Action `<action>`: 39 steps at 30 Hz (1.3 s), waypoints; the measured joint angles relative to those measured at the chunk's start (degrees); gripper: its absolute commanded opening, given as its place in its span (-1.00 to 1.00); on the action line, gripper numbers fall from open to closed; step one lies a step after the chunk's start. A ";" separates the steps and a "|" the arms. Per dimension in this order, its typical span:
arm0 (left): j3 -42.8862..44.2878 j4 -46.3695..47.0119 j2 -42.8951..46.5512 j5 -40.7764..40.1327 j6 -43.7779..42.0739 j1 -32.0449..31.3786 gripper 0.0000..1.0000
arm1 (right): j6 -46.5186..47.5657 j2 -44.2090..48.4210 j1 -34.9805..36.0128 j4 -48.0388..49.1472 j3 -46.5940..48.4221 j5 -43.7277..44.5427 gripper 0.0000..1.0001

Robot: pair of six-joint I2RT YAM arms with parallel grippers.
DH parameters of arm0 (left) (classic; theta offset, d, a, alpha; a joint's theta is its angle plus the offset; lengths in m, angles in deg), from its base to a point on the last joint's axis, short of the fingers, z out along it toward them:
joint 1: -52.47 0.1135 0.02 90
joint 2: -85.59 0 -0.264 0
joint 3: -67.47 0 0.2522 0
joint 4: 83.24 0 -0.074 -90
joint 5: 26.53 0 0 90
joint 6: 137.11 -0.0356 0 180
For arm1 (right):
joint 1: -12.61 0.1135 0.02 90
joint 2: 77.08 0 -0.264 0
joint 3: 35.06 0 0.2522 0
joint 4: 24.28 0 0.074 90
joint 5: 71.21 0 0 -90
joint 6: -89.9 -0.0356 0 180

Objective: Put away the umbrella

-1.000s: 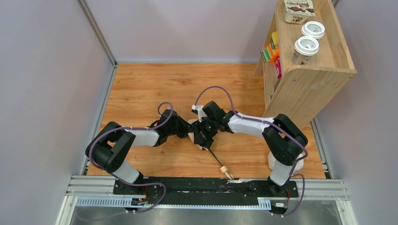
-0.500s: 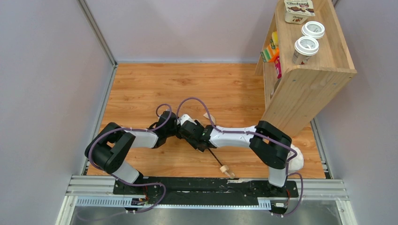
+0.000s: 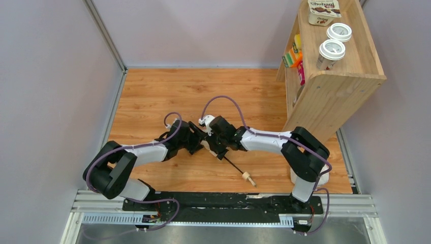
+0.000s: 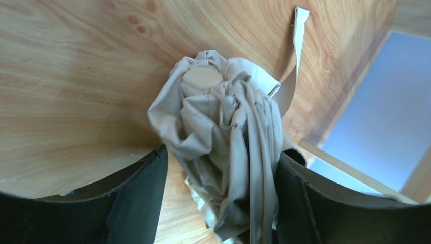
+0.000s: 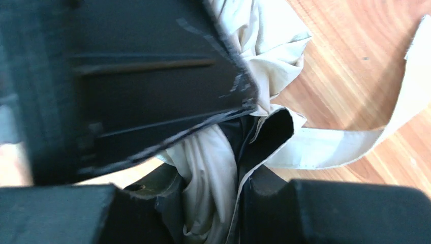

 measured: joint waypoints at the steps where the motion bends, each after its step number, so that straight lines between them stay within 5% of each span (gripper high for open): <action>1: 0.74 -2.10 0.83 -0.83 -1.07 -0.11 0.52 | -0.07 0.33 -1.79 0.70 -0.28 -5.53 -1.00; 7: 4.28 -9.53 2.97 -0.96 -6.08 -1.27 0.54 | -3.52 0.26 -12.44 3.10 -2.60 -32.04 -1.00; 13: 6.19 -10.58 0.48 1.68 -6.95 -1.46 0.53 | -8.68 -1.55 -16.76 5.44 -3.67 -45.33 -1.00; 15: 6.23 -9.79 -0.81 1.92 -6.58 -1.57 0.36 | -10.08 -2.97 -17.40 6.34 -3.69 -48.09 -1.00; 19: 5.92 -7.85 -2.16 2.45 -5.40 -1.62 -0.55 | -11.58 -4.37 -18.05 7.17 -3.67 -50.60 -1.00; 25: 4.66 -3.21 -2.91 3.19 -2.47 -1.60 -1.00 | -11.63 -4.79 -18.16 5.95 -3.63 -50.69 -0.97; 31: 3.74 -0.50 -2.73 3.76 -2.03 -1.60 -1.00 | -10.03 -4.04 -17.81 0.33 -2.01 -46.23 0.33; 35: 3.54 -0.20 -2.43 4.61 -0.61 -1.66 -1.00 | -8.46 -0.59 -13.66 -3.87 -1.29 -36.79 0.66; 39: 3.91 -2.08 -1.92 4.92 0.37 -1.70 -1.00 | -6.64 0.74 -6.71 -8.39 0.81 -22.01 0.73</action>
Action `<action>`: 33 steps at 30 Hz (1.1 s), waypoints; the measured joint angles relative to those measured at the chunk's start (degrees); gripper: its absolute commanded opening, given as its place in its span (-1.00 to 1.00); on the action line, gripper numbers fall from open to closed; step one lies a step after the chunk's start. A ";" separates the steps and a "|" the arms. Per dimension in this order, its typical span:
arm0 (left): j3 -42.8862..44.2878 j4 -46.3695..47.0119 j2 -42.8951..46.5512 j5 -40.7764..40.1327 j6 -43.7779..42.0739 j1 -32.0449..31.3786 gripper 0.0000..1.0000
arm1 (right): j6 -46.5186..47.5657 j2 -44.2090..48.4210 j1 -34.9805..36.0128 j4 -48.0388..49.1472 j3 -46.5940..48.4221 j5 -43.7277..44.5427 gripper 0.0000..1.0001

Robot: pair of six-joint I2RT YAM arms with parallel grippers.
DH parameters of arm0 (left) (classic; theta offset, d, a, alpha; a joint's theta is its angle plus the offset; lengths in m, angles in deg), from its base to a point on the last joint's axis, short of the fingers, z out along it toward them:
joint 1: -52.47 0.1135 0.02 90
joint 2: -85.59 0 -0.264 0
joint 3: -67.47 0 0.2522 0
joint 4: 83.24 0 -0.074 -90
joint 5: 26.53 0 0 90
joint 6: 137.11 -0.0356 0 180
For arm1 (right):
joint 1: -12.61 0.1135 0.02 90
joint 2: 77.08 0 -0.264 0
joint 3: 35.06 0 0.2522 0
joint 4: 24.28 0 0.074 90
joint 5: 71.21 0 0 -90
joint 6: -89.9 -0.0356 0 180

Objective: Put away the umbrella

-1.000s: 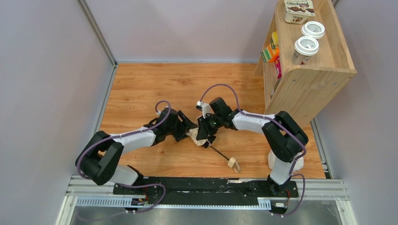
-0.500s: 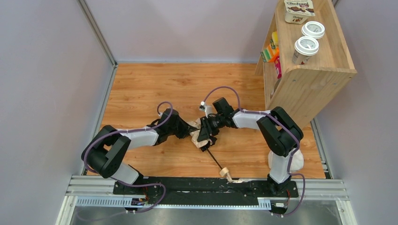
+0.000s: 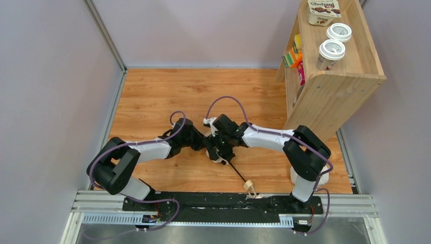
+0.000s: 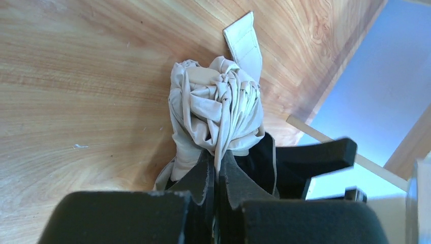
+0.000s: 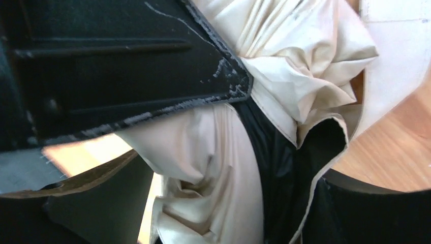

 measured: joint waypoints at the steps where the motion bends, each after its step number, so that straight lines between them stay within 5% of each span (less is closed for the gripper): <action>1: 0.11 -0.39 0.00 0.11 0.26 0.02 -1.00 | 0.52 -0.04 2.03 -0.98 0.57 4.81 0.73; 5: 0.09 -1.64 0.00 0.42 1.20 0.81 -1.00 | 1.75 -1.66 8.55 -5.64 4.85 24.79 0.68; 11: 0.00 -0.83 -0.07 -2.12 3.04 2.23 -1.00 | 2.03 -4.46 12.61 -5.40 7.96 40.76 0.11; 16: -1.36 1.03 0.17 -2.56 3.45 2.03 -1.00 | 2.23 -3.45 11.85 0.81 4.07 37.92 0.63; 21: -2.58 3.76 0.00 -2.62 4.46 2.03 -1.00 | 2.69 -2.56 9.27 6.03 0.81 29.16 0.63; 23: -2.80 4.31 0.00 -2.73 4.46 1.99 -1.00 | 2.78 -2.34 8.94 8.39 -0.48 27.56 0.47; 25: -2.82 4.46 0.00 -3.02 4.52 1.92 -1.00 | 3.34 -2.38 8.81 9.64 -0.98 26.97 -0.19; 28: -2.86 4.31 0.11 -3.91 4.57 1.86 -0.96 | 5.60 -3.17 9.57 9.11 -0.35 29.81 -0.58; 31: -3.04 3.50 1.09 -5.01 4.15 1.55 -0.47 | 4.44 -3.30 8.94 8.94 0.00 30.73 -0.98; 33: -3.23 2.71 1.97 -5.33 3.28 1.44 0.43 | 4.50 -2.75 8.46 9.09 -0.15 29.42 -1.00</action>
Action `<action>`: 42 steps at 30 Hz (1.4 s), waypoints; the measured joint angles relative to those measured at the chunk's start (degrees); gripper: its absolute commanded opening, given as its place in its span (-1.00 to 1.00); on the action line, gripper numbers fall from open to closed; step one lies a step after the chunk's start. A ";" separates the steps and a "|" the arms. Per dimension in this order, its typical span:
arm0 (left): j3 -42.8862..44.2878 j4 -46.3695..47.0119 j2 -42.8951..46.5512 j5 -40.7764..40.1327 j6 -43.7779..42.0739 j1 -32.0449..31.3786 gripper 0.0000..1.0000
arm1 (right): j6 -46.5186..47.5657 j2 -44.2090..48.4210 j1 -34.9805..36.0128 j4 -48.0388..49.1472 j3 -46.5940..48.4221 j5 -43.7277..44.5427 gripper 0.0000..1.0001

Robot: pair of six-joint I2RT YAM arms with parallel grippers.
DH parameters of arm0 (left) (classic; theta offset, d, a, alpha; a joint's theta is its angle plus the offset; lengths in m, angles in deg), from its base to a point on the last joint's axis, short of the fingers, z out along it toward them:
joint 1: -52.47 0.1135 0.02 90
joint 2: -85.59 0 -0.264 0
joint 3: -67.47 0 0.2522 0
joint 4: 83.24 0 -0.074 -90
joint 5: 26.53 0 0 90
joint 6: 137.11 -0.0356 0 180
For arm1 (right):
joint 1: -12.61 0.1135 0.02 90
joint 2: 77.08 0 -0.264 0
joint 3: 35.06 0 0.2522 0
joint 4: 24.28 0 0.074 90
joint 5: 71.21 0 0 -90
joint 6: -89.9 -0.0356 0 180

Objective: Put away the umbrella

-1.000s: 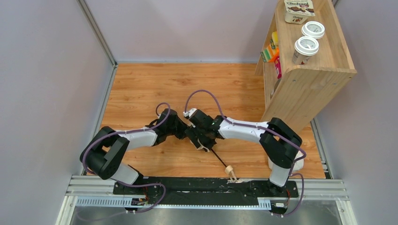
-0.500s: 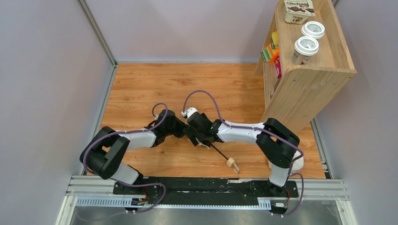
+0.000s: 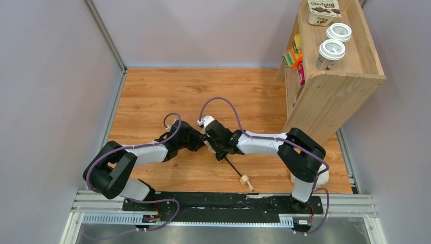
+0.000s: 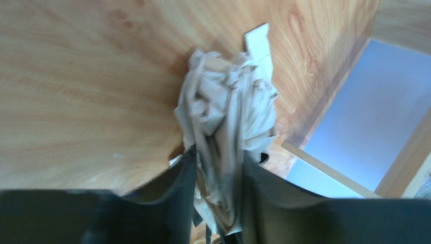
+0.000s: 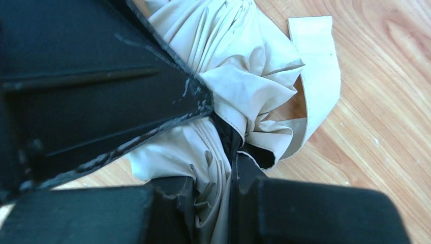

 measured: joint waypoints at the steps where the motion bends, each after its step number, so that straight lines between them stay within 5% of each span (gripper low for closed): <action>1: -0.11 -0.85 0.70 -0.20 -0.85 -0.11 0.51 | 0.04 0.50 -0.50 0.35 -0.39 -1.20 -1.00; 11: 1.73 -10.16 4.15 0.59 -6.71 -1.33 0.54 | -4.50 2.40 -13.66 6.43 -5.38 -39.82 -1.00; 19: 4.37 -7.10 -2.54 5.09 -6.01 -1.38 0.54 | -12.98 0.68 -18.67 10.32 -6.86 -55.19 -1.00; 22: 3.54 -4.81 -3.13 5.64 -4.50 -1.27 0.26 | -15.02 -0.59 -19.15 12.31 -6.86 -57.92 -1.00; 23: 3.32 -4.33 -3.15 5.57 -4.26 -1.25 -0.04 | -15.85 -0.90 -19.23 13.00 -6.86 -58.84 -1.00; 27: 2.21 -2.12 -3.23 5.29 -2.97 -1.22 -0.65 | -17.33 -2.01 -19.21 13.75 -6.86 -61.00 -1.00; 31: 0.81 0.42 -3.23 5.73 -2.40 -1.22 -0.91 | -17.16 -2.21 -19.34 13.44 -6.86 -62.05 -0.99; 37: -0.04 1.86 -3.13 6.14 -1.66 -1.46 -1.00 | -14.80 -1.44 -19.17 8.61 -5.70 -60.57 0.20; 42: -0.74 1.20 -1.97 6.05 -1.16 -1.81 -1.00 | -9.22 4.83 -16.28 1.11 -3.96 -51.36 0.57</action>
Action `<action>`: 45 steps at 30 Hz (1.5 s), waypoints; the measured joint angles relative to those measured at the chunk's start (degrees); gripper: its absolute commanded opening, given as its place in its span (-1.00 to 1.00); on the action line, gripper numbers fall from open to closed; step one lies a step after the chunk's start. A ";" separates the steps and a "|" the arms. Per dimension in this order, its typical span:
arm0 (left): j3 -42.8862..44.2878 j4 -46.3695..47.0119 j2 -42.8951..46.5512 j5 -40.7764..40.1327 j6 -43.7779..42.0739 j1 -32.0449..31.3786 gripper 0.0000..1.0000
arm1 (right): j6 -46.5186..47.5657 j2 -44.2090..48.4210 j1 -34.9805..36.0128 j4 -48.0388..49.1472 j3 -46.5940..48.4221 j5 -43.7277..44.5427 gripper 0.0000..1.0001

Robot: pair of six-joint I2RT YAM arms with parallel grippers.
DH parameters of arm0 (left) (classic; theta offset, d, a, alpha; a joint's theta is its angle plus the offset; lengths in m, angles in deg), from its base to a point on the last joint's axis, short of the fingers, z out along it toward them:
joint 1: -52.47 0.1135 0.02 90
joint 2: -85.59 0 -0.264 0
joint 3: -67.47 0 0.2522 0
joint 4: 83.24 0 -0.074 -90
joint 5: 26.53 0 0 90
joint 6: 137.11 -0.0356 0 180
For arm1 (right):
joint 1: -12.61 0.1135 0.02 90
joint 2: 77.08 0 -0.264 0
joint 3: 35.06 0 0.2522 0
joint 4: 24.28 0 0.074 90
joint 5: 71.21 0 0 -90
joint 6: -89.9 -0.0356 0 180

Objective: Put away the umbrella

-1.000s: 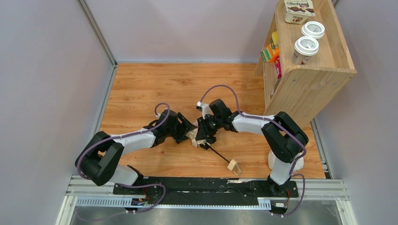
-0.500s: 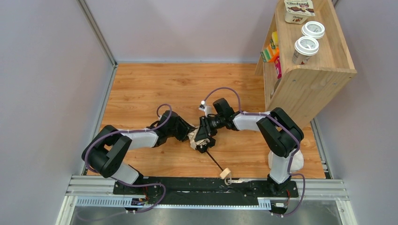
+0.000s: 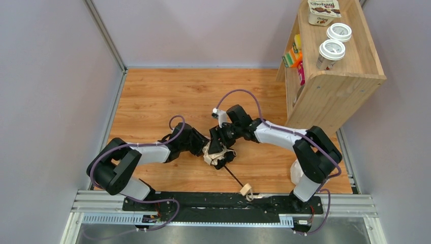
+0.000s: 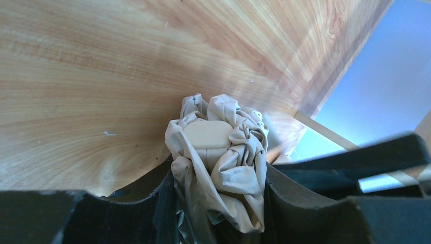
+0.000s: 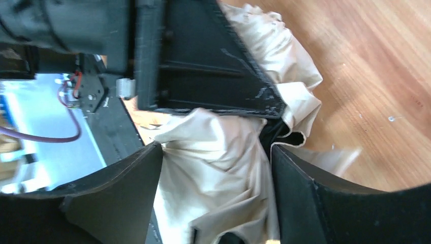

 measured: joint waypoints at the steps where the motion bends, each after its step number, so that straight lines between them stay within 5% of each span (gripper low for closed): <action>1: -0.11 -0.31 0.20 -0.04 0.33 0.00 -1.00 | 1.20 1.86 1.40 -0.87 0.11 3.28 0.62; 10: -0.04 -5.01 0.92 0.17 2.62 -0.17 -1.00 | 9.33 3.52 15.63 -4.61 0.26 29.38 0.58; 18: -0.11 -5.38 0.98 0.00 5.79 -0.22 -1.00 | 12.37 -1.95 18.84 -5.11 1.77 40.83 0.48; 27: -1.53 -4.63 2.69 -1.46 9.03 0.42 -1.00 | 13.90 -4.59 19.54 -5.75 4.44 44.94 -0.91; 30: -2.43 -3.26 2.80 -1.46 10.05 0.46 -0.98 | 14.69 -4.68 19.58 -5.64 4.50 44.87 -1.00; 31: -2.58 -2.95 2.84 -1.46 10.05 0.48 -0.87 | 14.88 -4.68 19.58 -5.70 4.55 44.81 -1.00; 33: -2.67 -2.84 2.95 -1.55 9.64 0.48 -0.29 | 15.21 -4.68 19.43 -5.70 4.57 44.37 -1.00; 34: -2.64 -2.93 3.02 -1.64 9.27 0.48 0.28 | 15.28 -4.66 19.26 -5.70 4.55 43.91 -1.00; 35: -2.67 -3.10 3.26 -1.88 8.57 0.48 0.48 | 15.26 -4.59 18.88 -5.60 4.50 42.91 -1.00; 45: 1.86 -12.63 7.17 -3.23 -5.88 0.11 0.53 | 9.77 0.15 9.20 -0.39 -0.55 18.34 -1.00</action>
